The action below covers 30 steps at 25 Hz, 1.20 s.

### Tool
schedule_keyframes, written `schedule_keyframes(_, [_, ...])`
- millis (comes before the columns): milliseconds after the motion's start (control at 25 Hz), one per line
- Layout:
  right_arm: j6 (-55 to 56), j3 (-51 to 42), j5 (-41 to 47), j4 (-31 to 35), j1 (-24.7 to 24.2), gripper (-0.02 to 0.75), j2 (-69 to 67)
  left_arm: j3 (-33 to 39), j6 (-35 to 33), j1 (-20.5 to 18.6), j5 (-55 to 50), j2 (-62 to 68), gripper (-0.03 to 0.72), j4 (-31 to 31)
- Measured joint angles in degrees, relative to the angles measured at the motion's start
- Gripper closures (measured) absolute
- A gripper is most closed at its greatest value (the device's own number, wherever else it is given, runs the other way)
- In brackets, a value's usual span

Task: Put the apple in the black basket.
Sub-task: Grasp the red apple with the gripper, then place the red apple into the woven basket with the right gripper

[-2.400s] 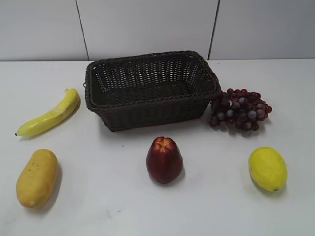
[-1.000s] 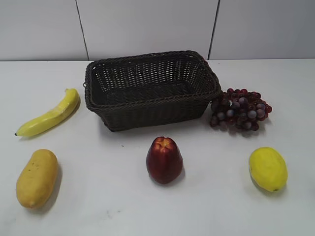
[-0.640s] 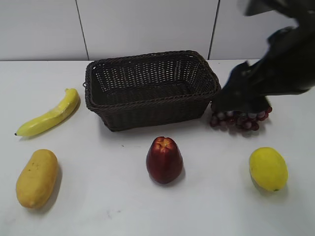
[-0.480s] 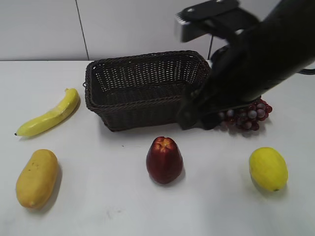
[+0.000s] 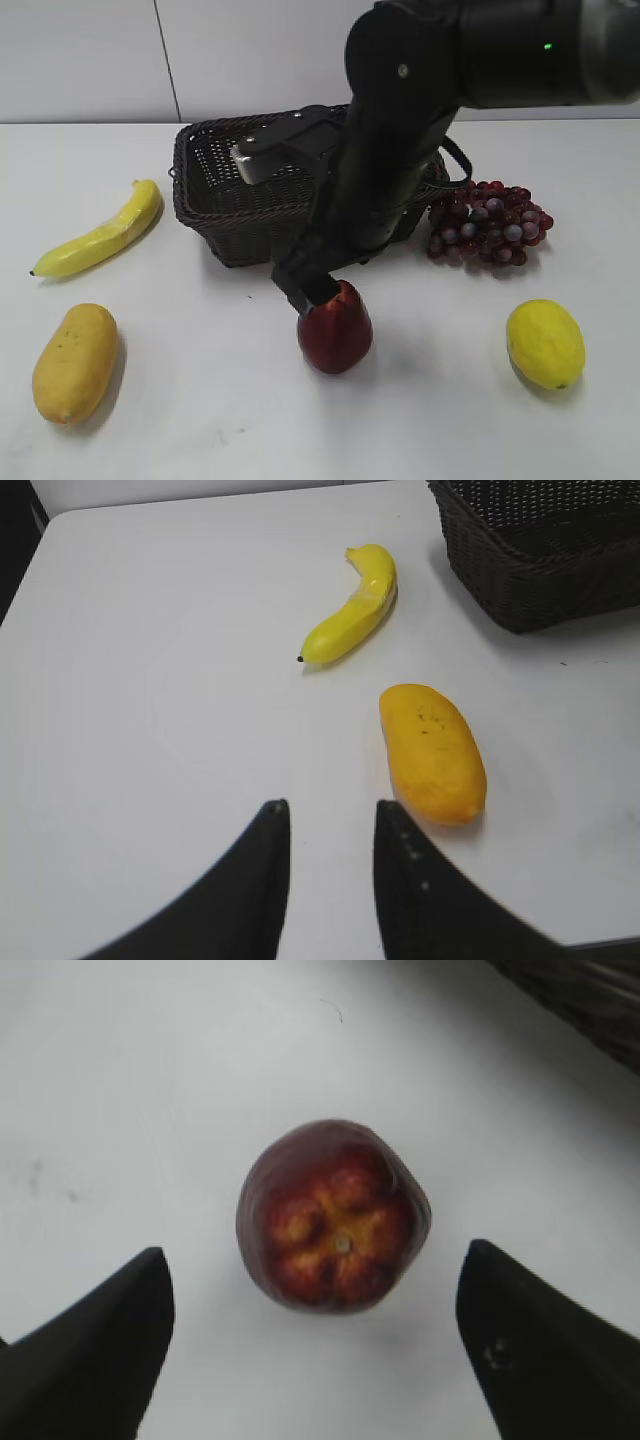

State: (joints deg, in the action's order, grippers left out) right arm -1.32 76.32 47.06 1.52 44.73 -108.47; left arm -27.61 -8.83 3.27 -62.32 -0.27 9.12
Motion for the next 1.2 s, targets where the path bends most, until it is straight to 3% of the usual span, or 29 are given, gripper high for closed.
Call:
schedule_keyframes(480, [5.24, 5.67, 6.43, -1.52, 0.05, 0.075, -9.34, 0.00, 0.00, 0.00, 0.00, 0.00, 0.466, 0.00])
schedule_keyframes(720, [5.53, 5.83, 6.39, -2.09, 0.05, 0.175, -9.76, 0.00, 0.00, 0.00, 0.00, 0.00, 0.466, 0.00])
schedule_keyframes(960, [5.65, 6.20, 6.77, -2.09, 0.05, 0.180, -9.80, 0.00, 0.00, 0.00, 0.00, 0.00, 0.466, 0.00])
schedule_keyframes(1200, [5.65, 14.74, 15.88, -2.09, 0.05, 0.180, -9.96, 0.00, 0.00, 0.00, 0.00, 0.00, 0.466, 0.00])
